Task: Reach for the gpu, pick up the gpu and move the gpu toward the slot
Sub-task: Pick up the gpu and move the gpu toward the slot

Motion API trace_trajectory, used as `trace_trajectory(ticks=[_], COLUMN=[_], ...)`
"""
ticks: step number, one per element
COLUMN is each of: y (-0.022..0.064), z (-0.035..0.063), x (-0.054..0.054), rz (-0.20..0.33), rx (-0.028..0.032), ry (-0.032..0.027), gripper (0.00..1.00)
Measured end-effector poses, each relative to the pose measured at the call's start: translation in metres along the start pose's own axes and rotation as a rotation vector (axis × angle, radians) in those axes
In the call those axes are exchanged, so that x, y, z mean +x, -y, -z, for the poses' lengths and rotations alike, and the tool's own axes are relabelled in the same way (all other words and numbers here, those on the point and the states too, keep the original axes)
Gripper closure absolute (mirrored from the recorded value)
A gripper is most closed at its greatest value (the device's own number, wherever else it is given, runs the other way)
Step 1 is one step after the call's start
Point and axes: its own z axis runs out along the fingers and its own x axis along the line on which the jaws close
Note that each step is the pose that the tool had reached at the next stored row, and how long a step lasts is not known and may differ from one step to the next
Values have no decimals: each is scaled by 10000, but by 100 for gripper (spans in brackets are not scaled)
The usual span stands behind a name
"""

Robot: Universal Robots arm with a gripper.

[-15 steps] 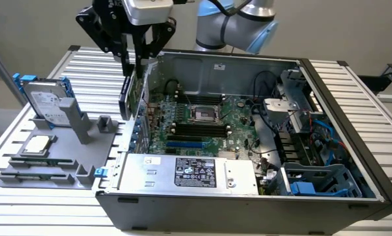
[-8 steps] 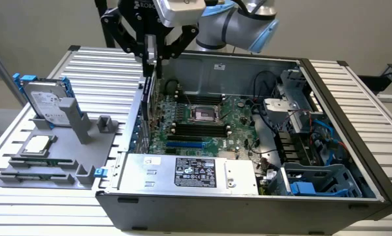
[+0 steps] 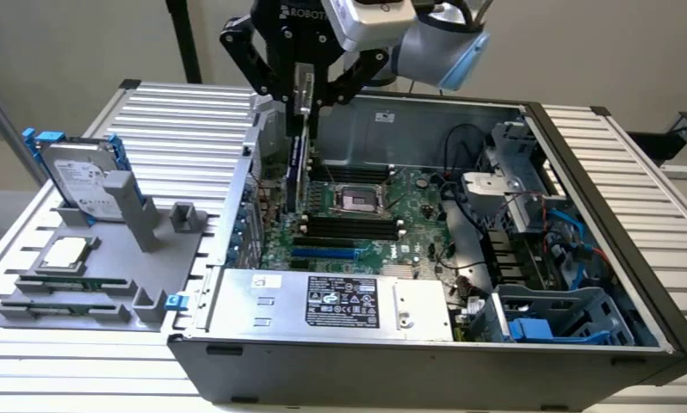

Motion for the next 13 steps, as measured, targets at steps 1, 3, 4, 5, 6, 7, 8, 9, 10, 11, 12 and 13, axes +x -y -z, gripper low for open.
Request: trace_trajectory(ticks=[1, 3, 4, 5, 6, 7, 8, 9, 10, 11, 12, 13], y=[-2, -7, -10, -14, -17, -21, -26, -33, -41, -51, -62, -74], z=[-2, -7, -10, -14, -19, -24, -31, -39, -48, -58, -70, -81], x=[-45, -137, -184, -230, -276, -321, -366, -412, -457, -502, -547, -592], rz=[0, 0, 0, 0, -1, -1, 0, 0, 0, 0, 0, -1], rx=[1, 1, 1, 0, 1, 1, 1, 1, 1, 1, 2, 2], ry=[-1, 0, -1, 0, -1, 0, -1, -1, 0, -1, -1, -1], gripper=[74, 74, 74, 74, 74, 74, 74, 74, 74, 74, 74, 74])
